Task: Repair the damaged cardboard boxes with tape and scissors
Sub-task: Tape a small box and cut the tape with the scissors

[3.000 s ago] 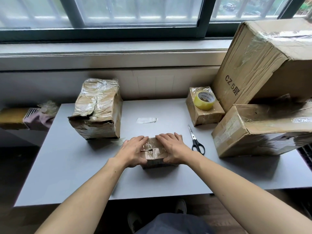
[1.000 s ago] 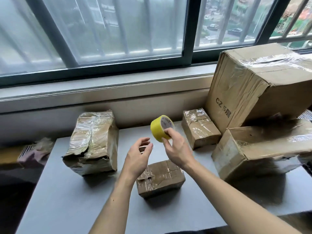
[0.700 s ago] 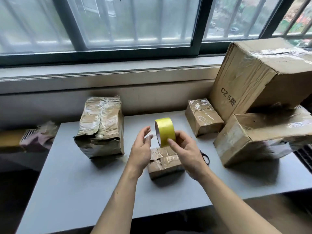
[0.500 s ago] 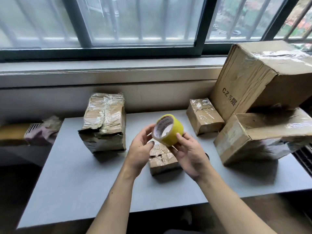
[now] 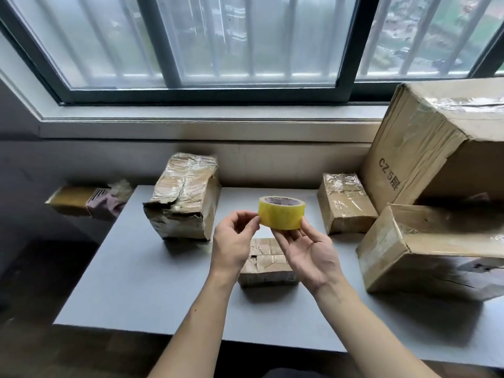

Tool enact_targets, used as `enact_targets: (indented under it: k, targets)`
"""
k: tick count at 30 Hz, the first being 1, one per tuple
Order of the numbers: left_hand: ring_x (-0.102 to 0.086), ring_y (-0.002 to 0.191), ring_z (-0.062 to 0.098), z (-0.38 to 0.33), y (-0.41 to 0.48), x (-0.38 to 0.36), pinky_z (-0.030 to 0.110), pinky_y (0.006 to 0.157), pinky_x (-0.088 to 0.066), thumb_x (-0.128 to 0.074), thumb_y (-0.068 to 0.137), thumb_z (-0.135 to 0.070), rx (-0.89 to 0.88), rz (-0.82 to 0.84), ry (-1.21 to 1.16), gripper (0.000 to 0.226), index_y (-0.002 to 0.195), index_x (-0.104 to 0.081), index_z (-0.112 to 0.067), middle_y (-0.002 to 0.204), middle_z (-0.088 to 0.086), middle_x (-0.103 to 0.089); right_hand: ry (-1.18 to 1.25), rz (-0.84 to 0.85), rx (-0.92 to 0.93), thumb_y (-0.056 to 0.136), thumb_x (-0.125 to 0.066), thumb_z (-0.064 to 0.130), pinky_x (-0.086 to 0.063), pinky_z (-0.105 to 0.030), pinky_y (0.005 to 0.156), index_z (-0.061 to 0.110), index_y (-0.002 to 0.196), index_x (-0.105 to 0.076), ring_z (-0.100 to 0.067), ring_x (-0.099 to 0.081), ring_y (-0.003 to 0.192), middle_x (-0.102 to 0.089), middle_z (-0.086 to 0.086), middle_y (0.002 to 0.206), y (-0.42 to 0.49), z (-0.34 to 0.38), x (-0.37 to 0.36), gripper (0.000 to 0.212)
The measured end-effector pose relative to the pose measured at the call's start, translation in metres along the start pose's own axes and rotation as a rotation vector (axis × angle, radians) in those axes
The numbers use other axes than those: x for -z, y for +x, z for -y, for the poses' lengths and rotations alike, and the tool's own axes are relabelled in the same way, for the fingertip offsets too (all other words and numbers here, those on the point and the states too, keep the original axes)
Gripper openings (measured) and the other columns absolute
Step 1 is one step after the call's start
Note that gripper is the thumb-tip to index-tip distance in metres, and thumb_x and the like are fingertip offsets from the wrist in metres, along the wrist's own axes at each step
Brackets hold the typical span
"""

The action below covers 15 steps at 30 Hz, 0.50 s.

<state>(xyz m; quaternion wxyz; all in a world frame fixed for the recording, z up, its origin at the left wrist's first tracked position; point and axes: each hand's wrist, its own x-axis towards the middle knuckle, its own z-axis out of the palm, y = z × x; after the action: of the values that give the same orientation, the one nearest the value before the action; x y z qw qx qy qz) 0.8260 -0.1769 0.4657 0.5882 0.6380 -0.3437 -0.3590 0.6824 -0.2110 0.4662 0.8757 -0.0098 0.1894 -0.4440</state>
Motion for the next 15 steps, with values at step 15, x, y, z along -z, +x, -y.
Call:
enact_targets:
  k: [15]
  targets:
    - [-0.059,0.064,0.002,-0.023,0.010,-0.005,0.017,0.067,-0.049,-0.061,0.095,-0.002,-0.011,0.073,0.168,0.011,0.091,-0.063,-0.012,0.078,0.001,-0.063,-0.331,-0.261,-0.170,0.084,-0.073,0.033,-0.061,-0.042,0.083,0.006,0.100,-0.055,-0.026,-0.062,0.080,-0.054,-0.012,0.085,0.019,0.022,0.017,0.036]
